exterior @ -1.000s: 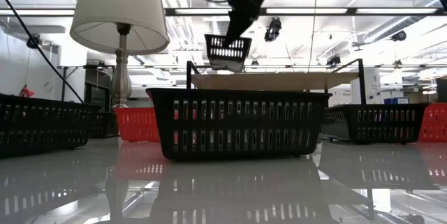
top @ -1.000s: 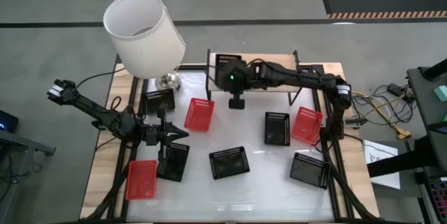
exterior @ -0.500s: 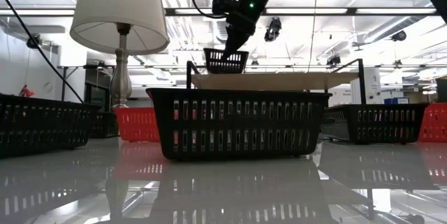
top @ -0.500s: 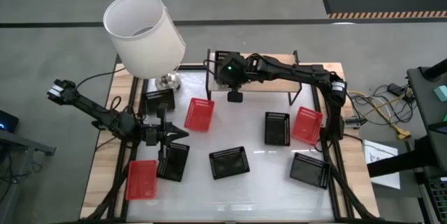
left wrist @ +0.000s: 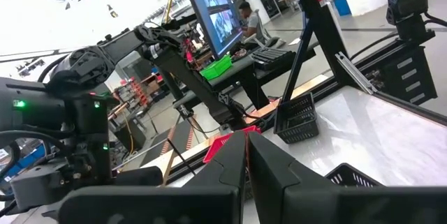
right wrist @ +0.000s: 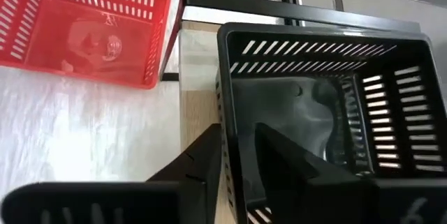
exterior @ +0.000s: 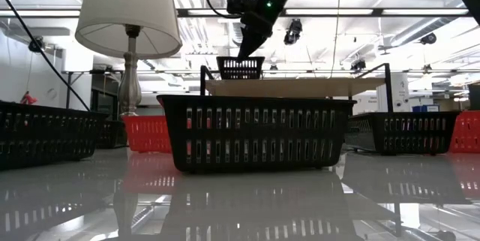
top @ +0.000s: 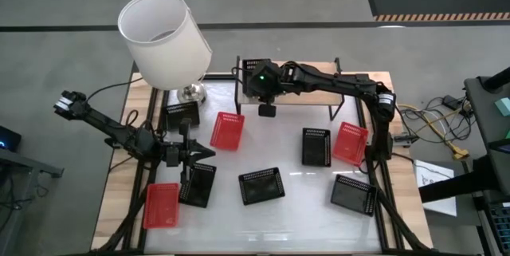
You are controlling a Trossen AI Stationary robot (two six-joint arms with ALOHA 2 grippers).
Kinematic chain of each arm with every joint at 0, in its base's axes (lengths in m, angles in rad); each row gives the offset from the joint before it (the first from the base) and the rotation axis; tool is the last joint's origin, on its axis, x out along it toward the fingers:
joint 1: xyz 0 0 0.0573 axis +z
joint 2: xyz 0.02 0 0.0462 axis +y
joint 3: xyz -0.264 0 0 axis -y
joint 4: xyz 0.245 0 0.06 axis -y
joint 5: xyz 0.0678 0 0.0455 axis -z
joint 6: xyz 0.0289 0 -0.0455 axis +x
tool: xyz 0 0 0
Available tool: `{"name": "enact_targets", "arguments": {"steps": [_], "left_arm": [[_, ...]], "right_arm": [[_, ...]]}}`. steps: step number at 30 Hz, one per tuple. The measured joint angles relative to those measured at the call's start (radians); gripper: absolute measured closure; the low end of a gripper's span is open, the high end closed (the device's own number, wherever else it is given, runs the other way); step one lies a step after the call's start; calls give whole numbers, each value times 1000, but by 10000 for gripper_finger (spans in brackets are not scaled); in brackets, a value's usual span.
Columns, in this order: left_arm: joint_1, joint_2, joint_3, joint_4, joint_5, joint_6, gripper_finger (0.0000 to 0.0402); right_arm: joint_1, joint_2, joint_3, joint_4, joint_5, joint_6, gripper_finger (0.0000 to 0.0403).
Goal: Stack baskets on shelf by color
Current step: Put the black bin on the shelf
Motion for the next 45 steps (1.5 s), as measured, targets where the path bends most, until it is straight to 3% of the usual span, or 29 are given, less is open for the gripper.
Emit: {"name": "enact_targets", "arguments": {"steps": [5,11,17,19,23,29,45], "left_arm": [[0,0,0,0,0,0,402],[0,0,0,0,0,-1,402],[0,0,0,0,0,-3,402],[0,0,0,0,0,-3,402],[0,0,0,0,0,-7,402],[0,0,0,0,0,-8,402],[0,0,0,0,0,-8,402]], "right_arm": [[9,-1,50,-19,0,8,303],[7,-2,149,-134,7,7,311],[-29,-3,207,-260,210,-29,352],[-62,-3,201,-290,229,-31,372],[-131,-2,154,-316,208,21,392],[-179,-1,59,-268,71,64,394],[-120,-1,38,-188,78,71,394]]}}
